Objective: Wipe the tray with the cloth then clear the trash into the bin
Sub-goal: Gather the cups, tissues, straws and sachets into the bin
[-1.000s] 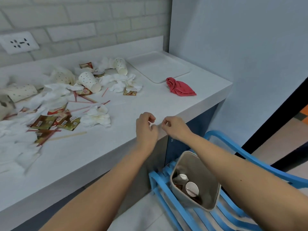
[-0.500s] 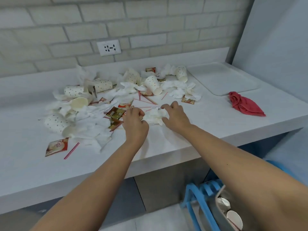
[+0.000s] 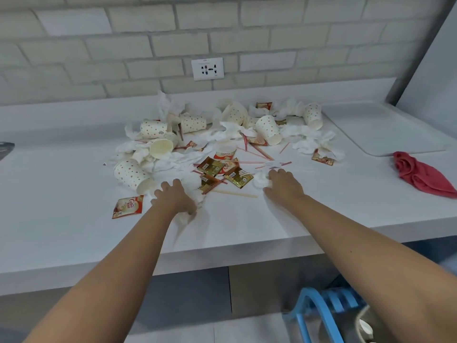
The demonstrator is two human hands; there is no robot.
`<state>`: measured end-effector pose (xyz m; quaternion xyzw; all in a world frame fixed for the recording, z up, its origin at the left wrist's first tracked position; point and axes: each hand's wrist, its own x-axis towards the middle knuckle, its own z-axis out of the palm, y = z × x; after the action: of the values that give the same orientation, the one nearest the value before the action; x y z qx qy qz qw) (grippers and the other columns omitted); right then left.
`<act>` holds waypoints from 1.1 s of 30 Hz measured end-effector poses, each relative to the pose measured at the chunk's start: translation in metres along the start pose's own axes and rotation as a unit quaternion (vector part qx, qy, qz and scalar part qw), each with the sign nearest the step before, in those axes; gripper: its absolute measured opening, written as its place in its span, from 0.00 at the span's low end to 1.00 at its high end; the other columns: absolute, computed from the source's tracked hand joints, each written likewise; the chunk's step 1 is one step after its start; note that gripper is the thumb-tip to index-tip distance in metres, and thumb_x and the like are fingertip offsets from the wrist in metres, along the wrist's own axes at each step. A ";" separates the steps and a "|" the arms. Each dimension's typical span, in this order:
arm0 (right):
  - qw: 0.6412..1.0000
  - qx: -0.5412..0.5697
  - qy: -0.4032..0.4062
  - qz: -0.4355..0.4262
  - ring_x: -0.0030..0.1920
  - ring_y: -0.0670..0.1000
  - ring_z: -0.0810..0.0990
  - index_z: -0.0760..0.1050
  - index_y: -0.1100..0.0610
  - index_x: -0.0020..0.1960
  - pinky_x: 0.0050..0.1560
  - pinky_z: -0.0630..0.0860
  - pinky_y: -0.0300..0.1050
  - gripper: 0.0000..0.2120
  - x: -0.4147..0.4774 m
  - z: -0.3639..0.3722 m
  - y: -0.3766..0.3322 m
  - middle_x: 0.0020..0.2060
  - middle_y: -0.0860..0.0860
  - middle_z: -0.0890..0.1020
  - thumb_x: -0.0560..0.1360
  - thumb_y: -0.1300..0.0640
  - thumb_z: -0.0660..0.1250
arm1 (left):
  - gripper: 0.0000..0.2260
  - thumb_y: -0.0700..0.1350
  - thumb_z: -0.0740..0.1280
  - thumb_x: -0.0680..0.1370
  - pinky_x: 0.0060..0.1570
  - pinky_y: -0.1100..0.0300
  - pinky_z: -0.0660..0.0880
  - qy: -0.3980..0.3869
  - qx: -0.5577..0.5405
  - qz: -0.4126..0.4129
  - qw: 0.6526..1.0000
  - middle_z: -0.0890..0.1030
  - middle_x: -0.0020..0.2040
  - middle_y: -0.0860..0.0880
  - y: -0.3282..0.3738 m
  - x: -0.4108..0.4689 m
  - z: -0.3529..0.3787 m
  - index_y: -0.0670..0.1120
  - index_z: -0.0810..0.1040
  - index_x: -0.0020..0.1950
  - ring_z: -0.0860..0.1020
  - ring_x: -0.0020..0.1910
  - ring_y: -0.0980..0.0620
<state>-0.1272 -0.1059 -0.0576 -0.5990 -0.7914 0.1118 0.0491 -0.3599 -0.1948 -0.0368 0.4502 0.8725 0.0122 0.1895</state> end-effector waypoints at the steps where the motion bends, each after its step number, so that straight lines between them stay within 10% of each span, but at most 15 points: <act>1: 1.000 0.002 0.012 0.002 0.64 0.58 0.69 0.65 0.60 0.68 0.56 0.71 0.49 0.19 0.000 0.001 -0.002 0.64 0.57 0.71 0.78 0.59 0.59 | 0.37 0.43 0.72 0.69 0.65 0.47 0.66 -0.003 -0.009 0.003 1.000 0.61 0.68 0.40 -0.002 0.003 0.002 0.43 0.56 0.72 0.62 0.68 0.38; 8: 0.998 0.041 0.044 0.008 0.54 0.61 0.77 0.57 0.61 0.72 0.41 0.67 0.45 0.25 0.001 0.006 -0.007 0.54 0.61 0.79 0.76 0.66 0.56 | 0.12 0.37 0.59 0.78 0.50 0.58 0.71 0.087 -0.059 0.028 0.994 0.74 0.59 0.37 -0.009 0.014 0.013 0.34 0.69 0.60 0.75 0.58 0.41; 14: 0.997 0.058 0.041 0.023 0.62 0.60 0.73 0.65 0.62 0.70 0.56 0.71 0.48 0.20 -0.001 0.001 0.000 0.62 0.61 0.75 0.78 0.64 0.55 | 0.08 0.32 0.55 0.77 0.45 0.54 0.67 0.184 -0.202 0.040 0.961 0.74 0.49 0.34 -0.002 0.013 -0.005 0.31 0.72 0.46 0.73 0.52 0.35; 20: 0.988 0.080 0.134 0.016 0.57 0.61 0.74 0.68 0.65 0.64 0.51 0.70 0.48 0.15 -0.007 -0.017 -0.008 0.56 0.62 0.75 0.78 0.63 0.56 | 0.09 0.31 0.52 0.77 0.35 0.63 0.57 0.286 -0.319 0.121 0.895 0.70 0.56 0.33 0.031 -0.010 -0.026 0.34 0.72 0.45 0.62 0.33 0.50; 26: 0.964 0.175 0.199 0.035 0.48 0.59 0.73 0.70 0.65 0.51 0.41 0.61 0.43 0.07 -0.020 -0.043 0.003 0.45 0.61 0.74 0.78 0.65 0.55 | 0.13 0.28 0.51 0.73 0.31 0.62 0.58 0.282 -0.381 0.175 0.863 0.64 0.33 0.49 0.073 -0.017 -0.025 0.44 0.64 0.35 0.61 0.31 0.53; 33: 0.944 0.247 0.212 0.056 0.38 0.53 0.68 0.56 0.53 0.31 0.29 0.60 0.39 0.18 -0.051 -0.066 0.053 0.29 0.49 0.65 0.76 0.66 0.55 | 0.19 0.31 0.52 0.78 0.32 0.72 0.70 0.168 -0.433 0.267 0.844 0.77 0.56 0.47 0.145 -0.049 -0.001 0.39 0.72 0.66 0.74 0.46 0.49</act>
<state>-0.0493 -0.1339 -0.0036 -0.6212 -0.6755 0.1770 0.3556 -0.2213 -0.1475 0.0080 0.5286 0.6431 0.5146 0.2056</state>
